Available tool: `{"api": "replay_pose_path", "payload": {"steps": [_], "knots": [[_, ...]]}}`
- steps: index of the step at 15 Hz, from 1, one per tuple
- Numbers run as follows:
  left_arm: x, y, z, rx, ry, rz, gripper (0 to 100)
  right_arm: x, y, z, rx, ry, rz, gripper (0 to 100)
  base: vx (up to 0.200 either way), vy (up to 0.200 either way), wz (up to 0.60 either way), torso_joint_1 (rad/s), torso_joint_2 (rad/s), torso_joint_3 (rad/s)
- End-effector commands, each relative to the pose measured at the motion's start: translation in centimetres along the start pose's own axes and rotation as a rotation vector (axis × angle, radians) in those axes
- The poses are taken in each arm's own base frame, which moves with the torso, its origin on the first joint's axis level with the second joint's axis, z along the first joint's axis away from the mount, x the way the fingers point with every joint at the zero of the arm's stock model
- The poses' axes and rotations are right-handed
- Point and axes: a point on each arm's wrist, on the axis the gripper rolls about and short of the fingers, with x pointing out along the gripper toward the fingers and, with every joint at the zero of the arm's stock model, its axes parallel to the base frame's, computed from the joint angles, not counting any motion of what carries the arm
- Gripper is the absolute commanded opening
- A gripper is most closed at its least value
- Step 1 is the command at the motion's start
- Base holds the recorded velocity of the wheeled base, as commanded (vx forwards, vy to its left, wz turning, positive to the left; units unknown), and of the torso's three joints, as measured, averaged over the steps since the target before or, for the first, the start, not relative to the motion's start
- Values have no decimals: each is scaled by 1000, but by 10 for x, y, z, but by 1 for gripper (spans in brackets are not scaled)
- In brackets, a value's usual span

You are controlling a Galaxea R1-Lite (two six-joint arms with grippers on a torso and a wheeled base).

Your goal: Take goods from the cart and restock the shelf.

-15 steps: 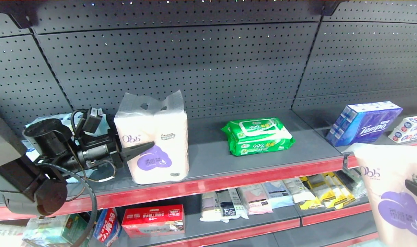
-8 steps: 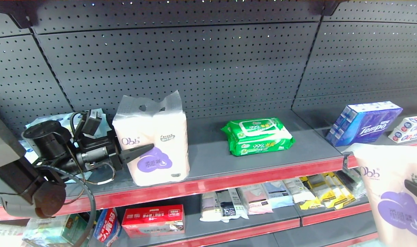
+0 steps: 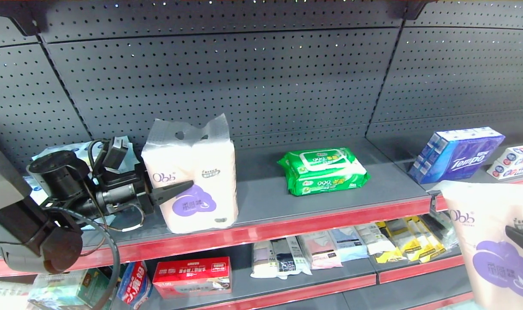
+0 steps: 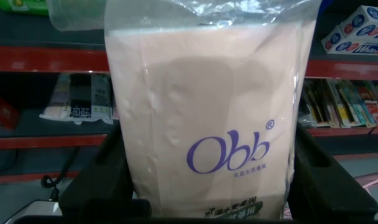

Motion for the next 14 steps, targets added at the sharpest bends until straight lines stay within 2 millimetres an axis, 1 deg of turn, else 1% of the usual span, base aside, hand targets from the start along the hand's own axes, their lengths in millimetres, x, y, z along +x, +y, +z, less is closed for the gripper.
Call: {"api": "replay_pose_path", "payload": {"steps": [1,14], "knots": [[0,1,1,7,-4,2,0,1,0,0,-1,2,0,0,0,0,0,0,0,0],[1,-1,1,6,-2,-21,0,2,0,0,-1,8,1,0,0,0,0,0,0,0]]}}
